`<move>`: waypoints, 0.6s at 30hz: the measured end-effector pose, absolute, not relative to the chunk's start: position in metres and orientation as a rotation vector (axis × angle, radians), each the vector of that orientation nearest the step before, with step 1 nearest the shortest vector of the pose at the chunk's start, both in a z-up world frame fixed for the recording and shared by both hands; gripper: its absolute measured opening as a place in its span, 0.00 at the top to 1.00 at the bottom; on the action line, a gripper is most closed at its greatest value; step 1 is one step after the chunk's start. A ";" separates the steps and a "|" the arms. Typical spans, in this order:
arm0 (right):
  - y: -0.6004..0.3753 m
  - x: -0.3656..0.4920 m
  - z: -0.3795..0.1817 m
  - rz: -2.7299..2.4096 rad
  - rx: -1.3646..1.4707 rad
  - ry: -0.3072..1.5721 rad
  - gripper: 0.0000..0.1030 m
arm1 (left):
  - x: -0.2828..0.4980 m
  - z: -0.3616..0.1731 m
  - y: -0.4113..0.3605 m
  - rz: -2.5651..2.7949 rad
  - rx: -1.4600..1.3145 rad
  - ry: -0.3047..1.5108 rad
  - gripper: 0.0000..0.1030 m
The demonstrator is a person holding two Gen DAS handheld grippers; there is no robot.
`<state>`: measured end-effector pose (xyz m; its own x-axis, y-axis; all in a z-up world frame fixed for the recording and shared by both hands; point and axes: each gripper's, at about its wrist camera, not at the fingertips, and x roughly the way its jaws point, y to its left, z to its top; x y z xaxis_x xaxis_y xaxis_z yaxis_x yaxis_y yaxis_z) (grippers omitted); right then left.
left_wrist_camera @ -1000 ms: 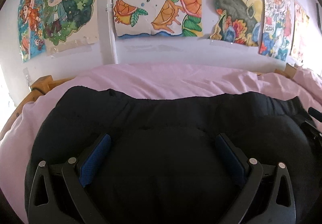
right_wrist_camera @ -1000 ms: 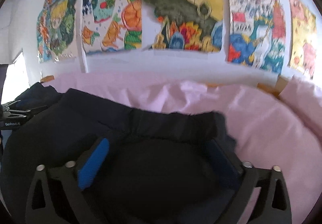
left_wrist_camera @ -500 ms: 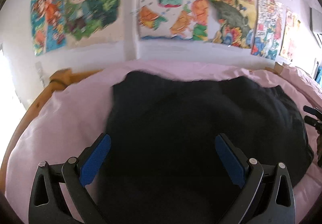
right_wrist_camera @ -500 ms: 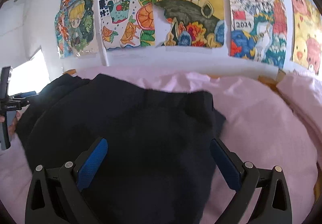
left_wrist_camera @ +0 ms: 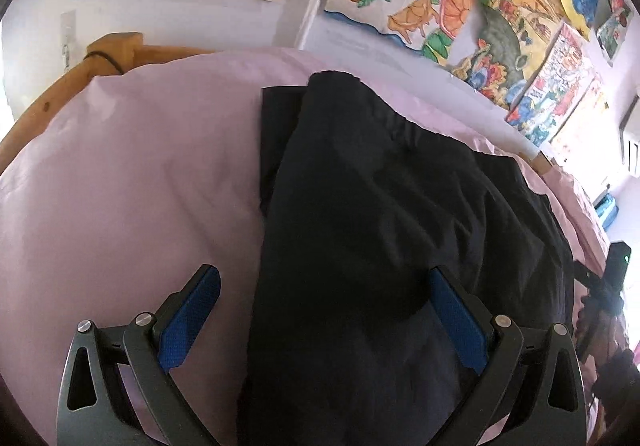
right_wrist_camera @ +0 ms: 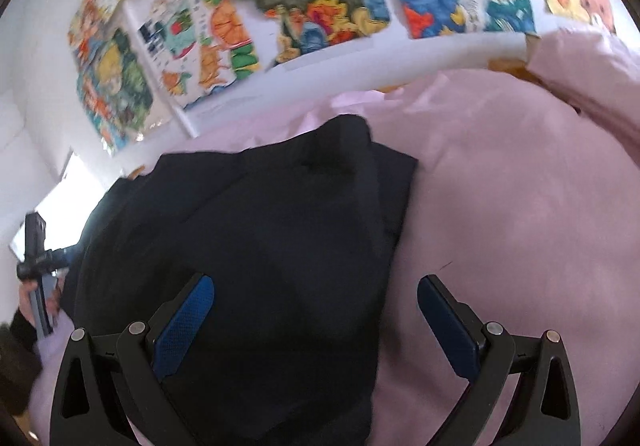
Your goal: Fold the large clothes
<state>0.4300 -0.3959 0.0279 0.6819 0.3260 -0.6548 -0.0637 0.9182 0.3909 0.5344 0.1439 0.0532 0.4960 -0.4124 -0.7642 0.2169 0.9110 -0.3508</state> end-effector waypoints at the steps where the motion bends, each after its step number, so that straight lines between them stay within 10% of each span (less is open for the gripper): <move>1: -0.399 0.435 0.025 0.223 0.369 0.795 0.00 | 0.538 0.053 0.141 -0.389 -0.211 0.987 0.01; 18: -0.426 0.480 -0.026 0.433 0.562 0.928 0.00 | 0.576 0.002 0.158 -0.683 -0.311 1.175 0.01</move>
